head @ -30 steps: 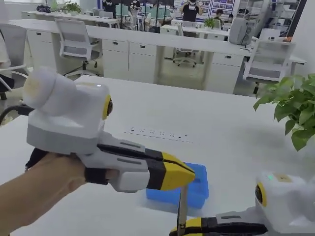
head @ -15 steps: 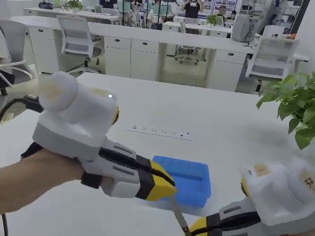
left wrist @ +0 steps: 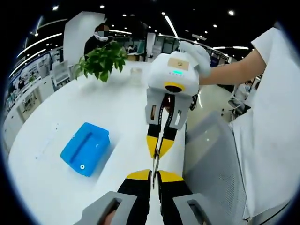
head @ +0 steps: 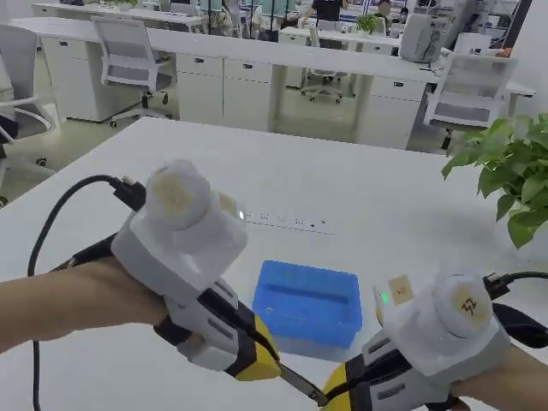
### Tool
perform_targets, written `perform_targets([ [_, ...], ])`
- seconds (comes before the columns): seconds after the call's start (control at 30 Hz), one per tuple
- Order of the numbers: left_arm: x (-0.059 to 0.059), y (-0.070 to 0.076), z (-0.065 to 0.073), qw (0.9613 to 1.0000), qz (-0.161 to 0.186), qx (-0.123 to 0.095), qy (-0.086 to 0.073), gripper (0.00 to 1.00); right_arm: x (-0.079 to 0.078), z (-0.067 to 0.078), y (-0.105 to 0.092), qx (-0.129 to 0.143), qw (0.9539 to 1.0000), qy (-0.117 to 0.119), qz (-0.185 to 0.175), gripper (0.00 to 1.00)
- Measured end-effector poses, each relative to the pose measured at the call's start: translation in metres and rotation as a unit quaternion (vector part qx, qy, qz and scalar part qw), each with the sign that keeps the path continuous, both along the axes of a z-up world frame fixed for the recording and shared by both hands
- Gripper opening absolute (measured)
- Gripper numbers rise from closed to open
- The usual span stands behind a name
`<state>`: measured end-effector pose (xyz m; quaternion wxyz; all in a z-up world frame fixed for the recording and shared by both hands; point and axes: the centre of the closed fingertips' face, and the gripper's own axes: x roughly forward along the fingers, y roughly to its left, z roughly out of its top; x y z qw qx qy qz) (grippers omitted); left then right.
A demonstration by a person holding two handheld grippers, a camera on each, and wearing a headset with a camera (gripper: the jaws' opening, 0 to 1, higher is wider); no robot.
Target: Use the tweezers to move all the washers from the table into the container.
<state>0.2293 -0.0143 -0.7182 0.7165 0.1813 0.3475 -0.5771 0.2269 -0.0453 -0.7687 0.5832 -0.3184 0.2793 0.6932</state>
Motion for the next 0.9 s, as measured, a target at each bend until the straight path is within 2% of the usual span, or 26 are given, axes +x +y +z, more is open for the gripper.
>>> perform_targets([
  [0.03, 0.0, 0.001, -0.006, 0.9999, -0.003, 0.01, 0.001, 0.01, 0.002, -0.001, -0.001, -0.001, 1.0, -0.001, 0.001, 0.0],
  [0.13, 0.004, 0.003, -0.016, 0.9998, -0.001, 0.02, -0.001, 0.0, 0.008, -0.006, -0.006, -0.012, 0.9998, -0.014, 0.001, 0.0],
  [0.23, 0.012, -0.002, -0.027, 0.9992, 0.024, 0.024, 0.021, 0.0, 0.016, -0.015, -0.012, -0.025, 0.9991, -0.034, 0.002, 0.0],
  [0.27, 0.013, -0.004, -0.03, 0.9992, 0.022, 0.026, 0.019, 0.0, 0.018, -0.018, -0.013, -0.029, 0.999, -0.035, 0.0, 0.0],
  [0.33, 0.019, -0.005, -0.04, 0.999, 0.011, 0.043, -0.006, 0.0, 0.026, -0.025, -0.018, -0.036, 0.9983, -0.043, -0.016, 0.0],
  [0.4, 0.025, -0.005, -0.054, 0.9978, 0.002, 0.063, -0.021, 0.0, 0.035, -0.034, -0.021, -0.032, 0.998, -0.04, -0.037, 0.0],
  [0.5, 0.031, -0.013, -0.073, 0.9965, -0.001, 0.08, -0.023, 0.0, 0.042, -0.055, -0.026, -0.038, 0.9968, -0.033, -0.062, 0.0],
  [0.57, 0.036, -0.015, -0.085, 0.9934, -0.023, 0.104, -0.043, 0.0, 0.044, -0.067, -0.029, -0.047, 0.9957, -0.037, -0.07, 0.0],
  [0.6, 0.038, -0.014, -0.094, 0.9904, -0.037, 0.122, -0.053, 0.0, 0.045, -0.073, -0.031, -0.053, 0.9946, -0.034, -0.083, 0.0],
  [0.73, 0.042, -0.014, -0.112, 0.9879, -0.041, 0.142, -0.046, 0.0, 0.051, -0.086, -0.032, -0.063, 0.9919, -0.036, -0.105, 0.02],
  [0.83, 0.048, -0.01, -0.127, 0.9832, -0.052, 0.168, -0.051, 0.0, 0.056, -0.094, -0.032, -0.067, 0.9893, -0.039, -0.124, 0.02],
  [0.9, 0.048, -0.007, -0.137, 0.9817, -0.057, 0.175, -0.048, 0.0, 0.056, -0.099, -0.031, -0.07, 0.9842, -0.004, -0.163, 0.04],
])
